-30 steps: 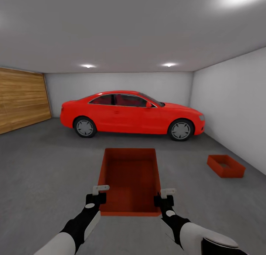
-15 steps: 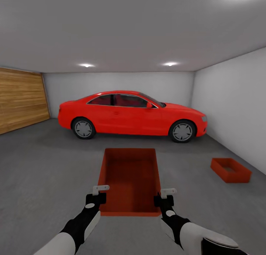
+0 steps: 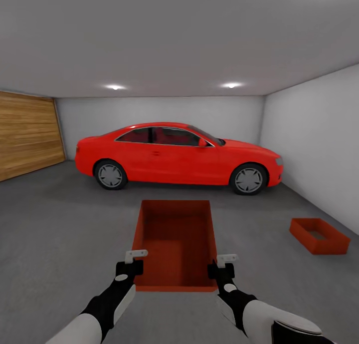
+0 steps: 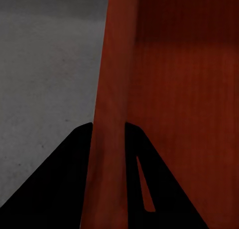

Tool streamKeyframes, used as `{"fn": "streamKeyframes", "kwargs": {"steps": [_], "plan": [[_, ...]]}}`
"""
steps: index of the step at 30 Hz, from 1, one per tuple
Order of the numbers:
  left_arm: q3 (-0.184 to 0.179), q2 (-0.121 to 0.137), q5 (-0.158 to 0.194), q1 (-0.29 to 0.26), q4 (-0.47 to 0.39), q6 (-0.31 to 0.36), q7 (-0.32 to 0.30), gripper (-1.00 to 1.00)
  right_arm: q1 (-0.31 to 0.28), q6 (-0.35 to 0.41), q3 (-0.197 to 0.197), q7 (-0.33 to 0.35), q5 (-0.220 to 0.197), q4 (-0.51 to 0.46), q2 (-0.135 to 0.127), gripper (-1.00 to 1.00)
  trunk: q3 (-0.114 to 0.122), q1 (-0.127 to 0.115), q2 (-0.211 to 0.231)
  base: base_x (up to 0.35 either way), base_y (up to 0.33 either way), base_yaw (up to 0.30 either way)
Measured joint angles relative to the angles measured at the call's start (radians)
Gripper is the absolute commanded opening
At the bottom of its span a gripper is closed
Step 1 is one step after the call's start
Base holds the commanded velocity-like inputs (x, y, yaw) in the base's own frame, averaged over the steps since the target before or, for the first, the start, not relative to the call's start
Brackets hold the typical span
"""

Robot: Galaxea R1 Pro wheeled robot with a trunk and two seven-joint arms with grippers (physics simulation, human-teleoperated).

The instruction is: Move the two storage containers from the living room to the garage. In the garage, place one container on the floor and stack the other container on top of it (either order is fine).

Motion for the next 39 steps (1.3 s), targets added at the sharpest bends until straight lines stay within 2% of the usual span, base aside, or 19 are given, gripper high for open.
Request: {"fn": "streamKeyframes", "kwargs": {"steps": [12, 39], "plan": [[-0.001, 0.0, 0.0, -0.001, 0.0, 0.0, 0.0, -1.0, 0.0, 0.0, 0.002, 0.001, -0.003, 0.001, 0.0, -1.0, 0.0, 0.0, 0.0, 0.32, 0.0, -0.047], [-0.004, 0.0, 0.003, -0.001, 0.001, 0.0, 0.001, -1.0, 0.0, 0.001, 0.004, 0.005, -0.007, 0.001, -0.001, -1.0, 0.0, 0.0, 0.0, 0.32, 0.026, -0.275]]}}
